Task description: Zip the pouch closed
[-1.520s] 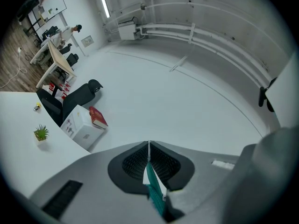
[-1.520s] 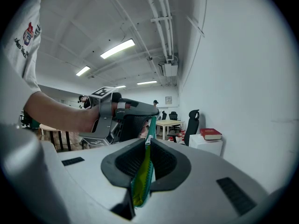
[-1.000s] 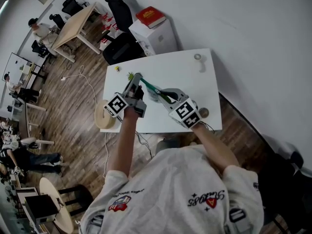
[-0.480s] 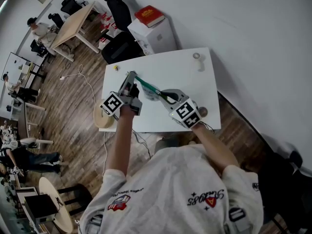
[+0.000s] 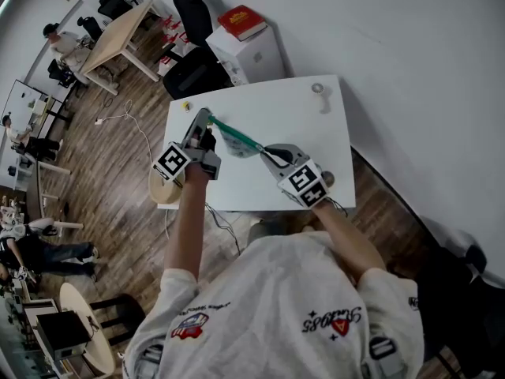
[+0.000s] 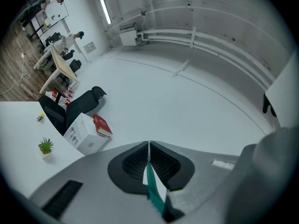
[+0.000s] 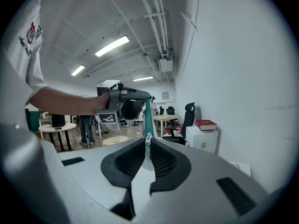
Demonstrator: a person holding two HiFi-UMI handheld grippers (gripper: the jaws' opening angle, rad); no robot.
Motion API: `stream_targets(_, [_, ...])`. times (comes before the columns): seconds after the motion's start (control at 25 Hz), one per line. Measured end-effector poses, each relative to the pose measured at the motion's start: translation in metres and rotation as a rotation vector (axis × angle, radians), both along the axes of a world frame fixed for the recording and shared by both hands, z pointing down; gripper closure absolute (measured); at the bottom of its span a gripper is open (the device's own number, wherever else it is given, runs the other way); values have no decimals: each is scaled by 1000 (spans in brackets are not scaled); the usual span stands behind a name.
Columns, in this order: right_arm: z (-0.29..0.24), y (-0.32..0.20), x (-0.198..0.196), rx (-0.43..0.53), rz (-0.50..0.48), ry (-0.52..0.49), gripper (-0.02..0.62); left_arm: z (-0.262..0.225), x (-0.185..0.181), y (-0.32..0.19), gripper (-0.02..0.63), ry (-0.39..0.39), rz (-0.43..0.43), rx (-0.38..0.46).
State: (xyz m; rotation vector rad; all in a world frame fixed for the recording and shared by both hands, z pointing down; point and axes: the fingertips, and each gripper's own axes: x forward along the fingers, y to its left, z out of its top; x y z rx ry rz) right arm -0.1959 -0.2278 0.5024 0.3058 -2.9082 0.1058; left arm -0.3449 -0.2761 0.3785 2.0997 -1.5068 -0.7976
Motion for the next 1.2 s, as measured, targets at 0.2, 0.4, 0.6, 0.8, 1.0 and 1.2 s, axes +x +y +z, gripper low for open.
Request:
stream_targets(0.2, [0,1,0,4,-4,7,558,39,-31,16,598,33,-196,-232])
stream_targets(0.4, [-4,0,1,30,7,-21,548,11,-4,7,598,6,-49,-62])
stream_targets(0.6, [-4,-11,7,7,39,-75,516,0,6,5,598,-47,-9,-8])
stream_targets(0.8, [-8,-24,14,34,60,-86,516,5,-6,12,598,-74,-71,-32])
stream_targets(1.0, [-14,-36,15,63,83,-68,574,15,-17,22,597,-111,-128,-52])
stream_targets(1.2, [-25,-40,18,90,124,-50,591,31,-18,39,598,-160,-170,-89])
